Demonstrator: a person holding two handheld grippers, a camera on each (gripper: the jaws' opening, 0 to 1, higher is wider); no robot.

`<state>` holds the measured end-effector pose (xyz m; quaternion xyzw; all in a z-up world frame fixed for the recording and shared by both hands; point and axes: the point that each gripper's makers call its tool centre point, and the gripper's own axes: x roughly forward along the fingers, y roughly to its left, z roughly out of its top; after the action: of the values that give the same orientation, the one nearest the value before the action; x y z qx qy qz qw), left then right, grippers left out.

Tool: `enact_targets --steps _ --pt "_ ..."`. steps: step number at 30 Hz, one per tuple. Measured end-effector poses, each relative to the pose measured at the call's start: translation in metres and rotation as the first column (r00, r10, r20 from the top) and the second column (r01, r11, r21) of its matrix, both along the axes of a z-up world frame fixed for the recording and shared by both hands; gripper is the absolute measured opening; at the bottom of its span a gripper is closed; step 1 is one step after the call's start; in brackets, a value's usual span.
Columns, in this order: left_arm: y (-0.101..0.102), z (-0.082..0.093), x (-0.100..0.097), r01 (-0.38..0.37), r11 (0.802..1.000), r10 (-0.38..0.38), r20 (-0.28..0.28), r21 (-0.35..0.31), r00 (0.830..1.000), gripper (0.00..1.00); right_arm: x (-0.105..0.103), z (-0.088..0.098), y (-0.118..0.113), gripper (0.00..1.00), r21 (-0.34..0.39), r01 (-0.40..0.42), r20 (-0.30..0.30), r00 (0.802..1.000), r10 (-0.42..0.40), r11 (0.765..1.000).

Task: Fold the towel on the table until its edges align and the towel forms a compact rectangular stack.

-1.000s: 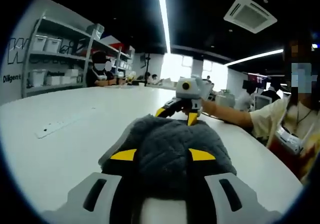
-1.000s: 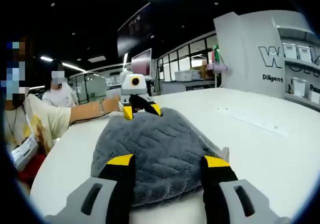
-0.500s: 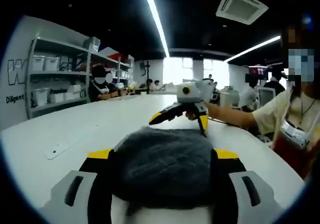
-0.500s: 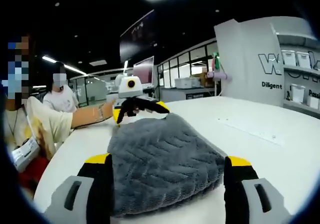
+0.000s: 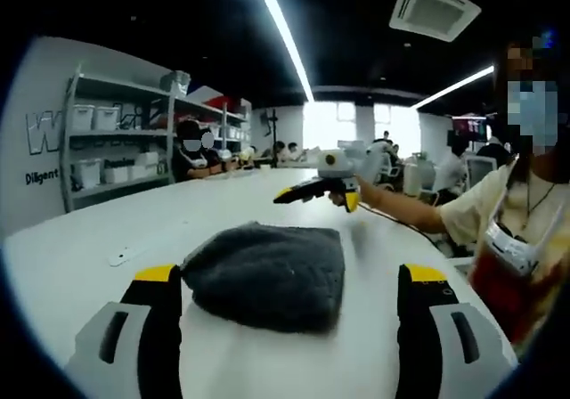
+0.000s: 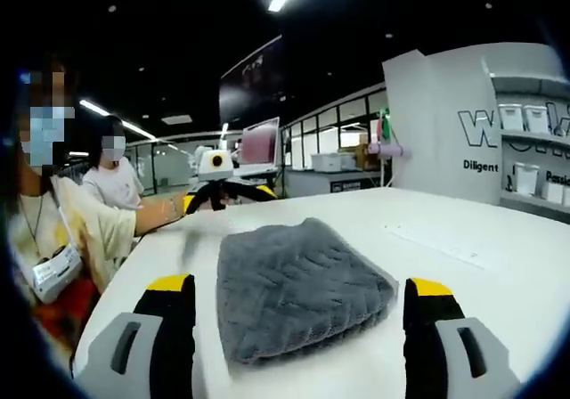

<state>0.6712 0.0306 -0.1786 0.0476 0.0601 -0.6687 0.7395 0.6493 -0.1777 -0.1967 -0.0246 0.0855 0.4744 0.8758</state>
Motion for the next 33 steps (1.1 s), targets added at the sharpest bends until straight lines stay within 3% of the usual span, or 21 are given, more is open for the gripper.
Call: enact_targets --steps 7,11,13,15,23,33 --pt "0.044 0.000 -0.004 -0.087 0.996 0.086 0.039 0.012 0.996 0.99 -0.014 -0.014 -0.014 0.99 -0.061 0.008 0.000 1.000 -0.008 0.998" --pt "0.059 -0.001 -0.005 -0.111 0.994 0.111 0.031 -0.021 0.993 0.99 -0.014 -0.023 -0.024 0.99 -0.131 0.048 0.001 0.999 -0.049 0.990" --pt "0.067 -0.008 0.000 -0.148 0.989 0.148 0.038 0.001 0.988 0.99 -0.012 -0.022 -0.028 0.99 -0.140 0.071 0.013 0.997 -0.070 0.988" --pt "0.069 -0.012 0.001 -0.159 0.987 0.158 0.054 0.019 0.986 0.99 -0.012 -0.018 -0.032 0.99 -0.144 0.090 0.019 0.996 -0.089 0.985" --pt "0.069 -0.003 -0.006 -0.157 0.987 0.159 0.053 -0.026 0.986 0.99 -0.010 -0.007 -0.053 0.99 -0.128 0.136 0.046 0.990 -0.131 0.982" --pt "0.075 -0.009 -0.002 -0.179 0.984 0.178 0.051 0.005 0.983 0.99 -0.015 -0.001 -0.053 0.99 -0.129 0.131 0.063 0.990 -0.123 0.983"
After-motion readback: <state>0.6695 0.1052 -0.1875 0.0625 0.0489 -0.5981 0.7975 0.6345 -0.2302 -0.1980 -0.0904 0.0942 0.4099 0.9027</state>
